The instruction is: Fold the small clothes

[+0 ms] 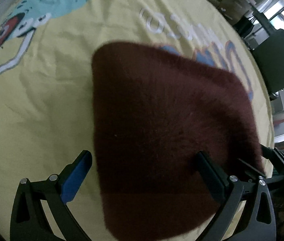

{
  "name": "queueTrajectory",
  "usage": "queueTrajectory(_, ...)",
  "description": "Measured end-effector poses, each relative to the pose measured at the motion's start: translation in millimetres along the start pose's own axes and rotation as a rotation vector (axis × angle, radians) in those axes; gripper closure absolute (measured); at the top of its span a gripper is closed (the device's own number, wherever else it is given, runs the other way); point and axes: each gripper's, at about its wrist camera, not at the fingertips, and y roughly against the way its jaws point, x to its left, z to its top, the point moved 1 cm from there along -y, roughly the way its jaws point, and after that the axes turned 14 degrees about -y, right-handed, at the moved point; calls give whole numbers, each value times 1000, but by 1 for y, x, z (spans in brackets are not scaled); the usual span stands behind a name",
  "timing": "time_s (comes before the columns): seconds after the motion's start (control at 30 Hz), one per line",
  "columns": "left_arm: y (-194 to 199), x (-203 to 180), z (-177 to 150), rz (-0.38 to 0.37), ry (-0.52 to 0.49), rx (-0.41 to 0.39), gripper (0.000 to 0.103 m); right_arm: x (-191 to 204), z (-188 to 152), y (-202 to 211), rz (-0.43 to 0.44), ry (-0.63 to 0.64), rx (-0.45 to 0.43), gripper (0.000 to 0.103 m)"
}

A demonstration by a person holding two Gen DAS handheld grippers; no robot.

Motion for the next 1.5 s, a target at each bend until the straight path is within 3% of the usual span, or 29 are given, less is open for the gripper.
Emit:
queueTrajectory(0.13, -25, 7, -10, -3, 10, 16, 1, -11, -5, -23, 56, -36, 31, 0)
queueTrajectory(0.37, -44, 14, -22, -77, 6, -16, 0, -24, -8, -44, 142, -85, 60, 1)
queueTrajectory(0.43, -43, 7, -22, -67, -30, -30, 9, -23, -9, -46, 143, -92, 64, 3)
queueTrajectory(0.47, -43, 6, -22, -76, -42, -37, 14, -23, -10, -46, 147, -98, 65, 6)
queueTrajectory(0.53, -42, 2, -21, -70, -51, -38, 20, -20, -9, -43, 188, -119, 74, 28)
queueTrajectory(0.6, -41, -1, -19, -68, -63, -39, 25, -15, -9, -38, 194, -117, 77, 39)
queueTrajectory(0.73, -33, -7, -18, -65, -105, -60, 48, -3, -11, -27, 160, -96, 51, 55)
queueTrajectory(0.8, -24, -10, -14, -70, -123, -71, 54, 5, -12, -19, 150, -81, 31, 58)
queueTrajectory(0.93, 2, -7, -13, -114, -142, -115, 59, 21, -15, 7, 169, -47, -24, 61)
queueTrajectory(1.17, 65, 32, -23, -81, -163, -202, 59, 86, -20, 38, 249, 40, -66, 61)
queueTrajectory(1.37, 82, 89, -59, -41, -101, -211, 59, 151, -34, 12, 259, 94, -31, 61)
queueTrajectory(1.5, 60, 109, -89, -55, -52, -177, 57, 166, -51, -24, 200, 104, 15, 59)
